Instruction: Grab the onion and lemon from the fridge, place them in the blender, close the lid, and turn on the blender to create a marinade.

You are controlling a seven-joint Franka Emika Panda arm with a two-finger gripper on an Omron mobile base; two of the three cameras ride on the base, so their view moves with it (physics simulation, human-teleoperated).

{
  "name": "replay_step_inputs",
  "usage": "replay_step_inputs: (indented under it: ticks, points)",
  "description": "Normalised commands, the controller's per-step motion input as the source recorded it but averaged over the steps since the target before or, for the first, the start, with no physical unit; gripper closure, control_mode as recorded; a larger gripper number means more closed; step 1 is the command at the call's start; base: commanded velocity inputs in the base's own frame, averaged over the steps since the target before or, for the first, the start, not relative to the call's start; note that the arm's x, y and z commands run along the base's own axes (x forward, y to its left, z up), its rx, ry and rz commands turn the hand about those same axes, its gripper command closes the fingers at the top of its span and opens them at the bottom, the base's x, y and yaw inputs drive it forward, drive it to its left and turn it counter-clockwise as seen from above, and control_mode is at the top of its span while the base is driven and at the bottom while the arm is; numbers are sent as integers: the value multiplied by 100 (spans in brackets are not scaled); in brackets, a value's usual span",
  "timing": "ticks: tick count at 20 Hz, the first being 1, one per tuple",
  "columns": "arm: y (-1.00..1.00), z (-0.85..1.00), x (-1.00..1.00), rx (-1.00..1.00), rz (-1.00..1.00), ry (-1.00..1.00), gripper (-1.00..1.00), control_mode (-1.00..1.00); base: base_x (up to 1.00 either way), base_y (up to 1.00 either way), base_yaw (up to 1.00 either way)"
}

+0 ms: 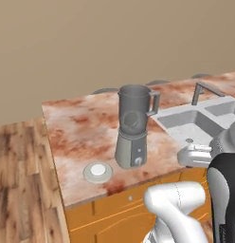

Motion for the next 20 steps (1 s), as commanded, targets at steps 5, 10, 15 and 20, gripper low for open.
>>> replay_step_inputs:
  ticks: [5,10,15,20]
  points:
    - [0,0,0,0,0,0,-100,100,-4,-80,-62]
    - [0,0,0,0,0,0,-100,100,24,-100,-61]
    - [0,0,0,0,0,0,-100,100,48,-100,-55]
    - [0,0,0,0,0,0,-100,100,58,-100,-47]
